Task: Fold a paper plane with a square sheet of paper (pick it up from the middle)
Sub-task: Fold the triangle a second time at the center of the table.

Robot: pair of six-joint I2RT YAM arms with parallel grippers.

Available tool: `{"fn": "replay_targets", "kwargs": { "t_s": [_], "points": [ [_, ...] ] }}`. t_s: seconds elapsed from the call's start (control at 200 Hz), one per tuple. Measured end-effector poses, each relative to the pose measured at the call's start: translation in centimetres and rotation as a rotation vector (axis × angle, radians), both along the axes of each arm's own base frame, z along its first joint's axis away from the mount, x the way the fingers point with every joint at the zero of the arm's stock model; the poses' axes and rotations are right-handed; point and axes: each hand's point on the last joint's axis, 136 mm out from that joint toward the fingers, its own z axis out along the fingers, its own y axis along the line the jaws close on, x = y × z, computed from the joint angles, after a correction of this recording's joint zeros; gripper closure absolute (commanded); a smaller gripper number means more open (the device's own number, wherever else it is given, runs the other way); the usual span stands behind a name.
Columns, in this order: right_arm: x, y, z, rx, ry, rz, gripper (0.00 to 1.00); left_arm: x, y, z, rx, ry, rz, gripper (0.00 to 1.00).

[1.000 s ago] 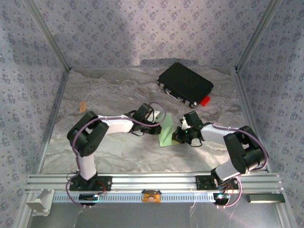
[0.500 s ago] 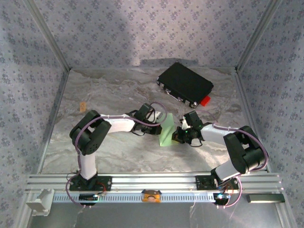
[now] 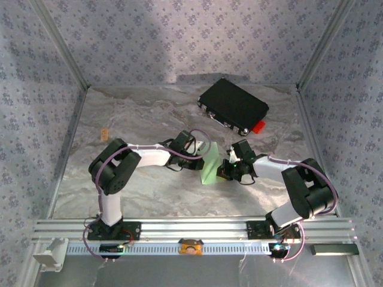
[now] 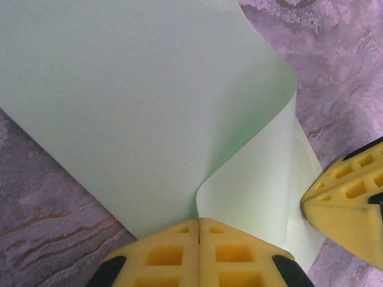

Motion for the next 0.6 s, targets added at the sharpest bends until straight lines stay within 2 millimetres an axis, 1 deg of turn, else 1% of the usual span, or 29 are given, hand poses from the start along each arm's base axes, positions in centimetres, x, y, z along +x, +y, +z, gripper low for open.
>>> {"fn": "replay_targets", "kwargs": {
  "t_s": [0.235, 0.6],
  "points": [
    [0.00, -0.02, -0.01, 0.000, 0.000, -0.001, 1.00, 0.26, -0.42, 0.52, -0.009, -0.014, -0.008, 1.00],
    [0.01, -0.01, 0.00, 0.001, -0.001, -0.001, 1.00, 0.13, -0.18, 0.30, 0.006, -0.008, -0.009, 1.00]
  ]
}}
